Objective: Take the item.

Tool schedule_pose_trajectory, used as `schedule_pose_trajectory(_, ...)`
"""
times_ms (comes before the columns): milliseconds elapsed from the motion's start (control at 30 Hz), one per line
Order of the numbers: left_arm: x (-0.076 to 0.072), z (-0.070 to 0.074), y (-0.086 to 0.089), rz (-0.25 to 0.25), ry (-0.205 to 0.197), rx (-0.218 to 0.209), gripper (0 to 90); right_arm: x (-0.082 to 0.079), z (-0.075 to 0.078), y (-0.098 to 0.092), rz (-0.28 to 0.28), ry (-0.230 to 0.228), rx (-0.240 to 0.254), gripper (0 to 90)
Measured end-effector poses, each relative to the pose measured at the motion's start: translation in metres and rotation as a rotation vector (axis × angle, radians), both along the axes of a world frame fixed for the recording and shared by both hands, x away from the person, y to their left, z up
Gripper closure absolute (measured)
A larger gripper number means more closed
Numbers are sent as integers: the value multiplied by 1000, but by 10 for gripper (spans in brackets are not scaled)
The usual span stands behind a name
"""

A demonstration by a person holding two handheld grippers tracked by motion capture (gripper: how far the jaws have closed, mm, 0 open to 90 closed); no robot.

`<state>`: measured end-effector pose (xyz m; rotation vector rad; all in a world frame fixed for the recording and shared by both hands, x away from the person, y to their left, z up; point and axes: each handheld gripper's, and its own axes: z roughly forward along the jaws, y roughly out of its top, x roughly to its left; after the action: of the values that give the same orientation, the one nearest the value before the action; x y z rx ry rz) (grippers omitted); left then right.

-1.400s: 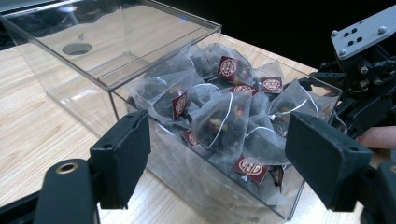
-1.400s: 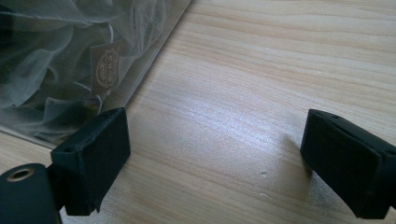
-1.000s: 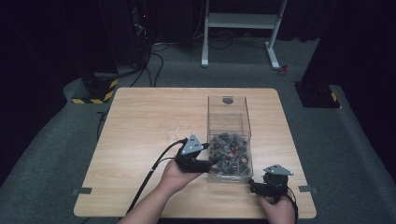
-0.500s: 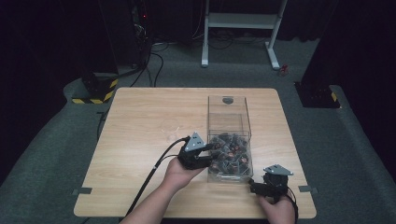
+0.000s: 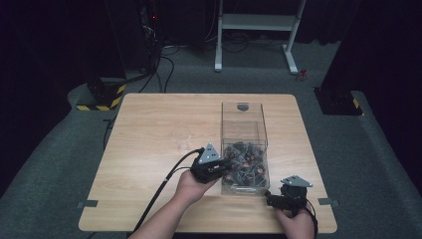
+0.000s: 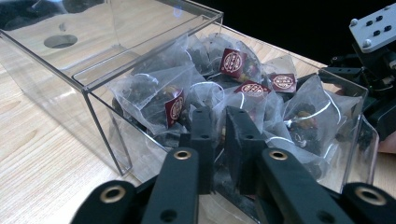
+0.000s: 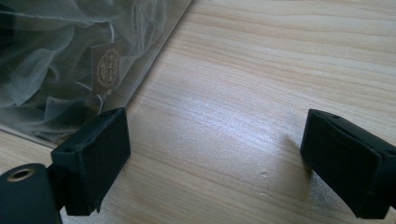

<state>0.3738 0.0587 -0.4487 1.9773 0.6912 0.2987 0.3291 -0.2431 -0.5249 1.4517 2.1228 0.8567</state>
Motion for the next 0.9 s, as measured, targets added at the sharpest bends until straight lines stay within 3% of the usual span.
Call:
schedule_pose_trajectory(267, -1, -2, 2, 3, -12, -11, 896, 0, 0, 0, 0, 0, 0, 82)
schedule_pose_trajectory(900, -9, 6, 8, -15, -28, -84, 900, 0, 0, 0, 0, 0, 0, 82)
